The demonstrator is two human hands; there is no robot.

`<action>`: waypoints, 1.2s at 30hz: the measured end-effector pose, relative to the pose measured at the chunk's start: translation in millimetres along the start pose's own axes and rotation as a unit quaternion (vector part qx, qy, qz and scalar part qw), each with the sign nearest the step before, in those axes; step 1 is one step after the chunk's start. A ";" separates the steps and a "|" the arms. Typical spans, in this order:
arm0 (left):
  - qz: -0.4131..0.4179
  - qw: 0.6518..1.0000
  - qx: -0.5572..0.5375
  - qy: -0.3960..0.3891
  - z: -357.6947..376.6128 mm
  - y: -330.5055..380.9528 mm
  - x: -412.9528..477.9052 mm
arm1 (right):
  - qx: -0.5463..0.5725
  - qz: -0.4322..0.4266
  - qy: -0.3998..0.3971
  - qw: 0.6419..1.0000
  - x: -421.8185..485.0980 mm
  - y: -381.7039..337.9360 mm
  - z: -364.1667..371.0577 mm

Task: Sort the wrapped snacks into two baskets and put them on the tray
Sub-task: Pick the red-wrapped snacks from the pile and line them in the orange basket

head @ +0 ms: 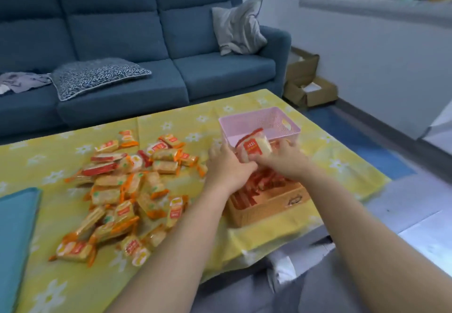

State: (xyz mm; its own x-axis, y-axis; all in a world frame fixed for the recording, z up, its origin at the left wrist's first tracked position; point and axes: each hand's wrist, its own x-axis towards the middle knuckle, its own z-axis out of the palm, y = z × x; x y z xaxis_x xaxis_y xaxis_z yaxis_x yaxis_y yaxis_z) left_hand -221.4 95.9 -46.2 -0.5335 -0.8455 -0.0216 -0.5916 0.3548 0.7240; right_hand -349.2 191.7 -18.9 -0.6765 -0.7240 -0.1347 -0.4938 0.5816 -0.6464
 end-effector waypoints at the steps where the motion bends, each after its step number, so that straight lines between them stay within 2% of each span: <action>1: -0.016 0.998 0.059 -0.025 5.6 -3.1 2.0 | -0.064 0.030 -0.016 0.997 3.8 11.9 0.2; 3: 0.011 0.995 0.091 -0.046 13.6 -13.2 0.6 | -0.077 0.053 -0.011 0.996 7.2 28.9 1.3; 7: 0.118 0.984 0.122 -0.060 27.4 -28.9 -1.9 | -0.113 -0.007 -0.020 0.993 13.0 37.9 -4.3; 10: 0.130 0.982 0.133 -0.047 27.8 -29.1 -1.5 | -0.104 -0.041 -0.037 0.993 10.0 35.6 -7.0; 14: 0.154 0.982 0.099 -0.047 21.6 -31.6 -1.3 | -0.087 -0.099 0.057 0.990 5.1 29.2 -12.2; 17: 0.181 0.978 0.107 0.001 18.5 -32.4 -2.9 | -0.062 -0.183 0.125 0.973 1.5 21.6 -16.7; 21: 0.162 0.986 0.029 0.018 10.8 -26.7 -5.4 | -0.016 -0.218 0.119 0.968 -0.8 16.5 -12.6; 24: 0.130 0.985 -0.112 0.024 -2.8 -18.9 -5.1 | -0.001 -0.229 0.051 0.972 -0.1 18.1 -10.5; 26: 0.123 0.979 -0.156 0.039 -12.3 -13.0 -6.0 | 0.033 -0.225 0.016 0.974 -1.5 14.6 -9.0; 27: 0.126 0.977 -0.164 0.049 -15.3 -10.1 -7.2 | 0.047 -0.219 0.025 0.974 -1.5 12.8 -7.7; 30: 0.136 0.969 -0.175 0.106 -20.6 -3.2 -13.4 | 0.030 -0.181 0.133 0.974 -1.1 6.5 -2.7; 31: 0.130 0.969 -0.175 0.117 -21.5 -2.5 -14.8 | 0.025 -0.168 0.143 0.975 -0.3 5.1 -1.1; 32: 0.117 0.972 -0.171 0.114 -22.0 -1.2 -16.0 | 0.016 -0.155 0.123 0.980 0.6 5.1 -0.5; 34: 0.089 0.982 -0.149 0.075 -21.1 -1.6 -16.7 | -0.056 -0.141 0.033 0.988 1.7 8.2 0.4; 36: 0.080 0.990 -0.113 0.037 -19.6 -3.2 -18.1 | -0.135 -0.128 -0.040 0.982 1.0 12.0 1.2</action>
State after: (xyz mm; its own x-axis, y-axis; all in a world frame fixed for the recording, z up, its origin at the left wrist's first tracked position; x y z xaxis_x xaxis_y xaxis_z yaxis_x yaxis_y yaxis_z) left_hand -198.0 102.3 -34.6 -0.5594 -0.8152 0.1502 -0.3474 0.3950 0.8504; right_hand -355.1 197.6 -27.7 -0.4720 -0.8797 -0.0585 -0.7762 0.4461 -0.4455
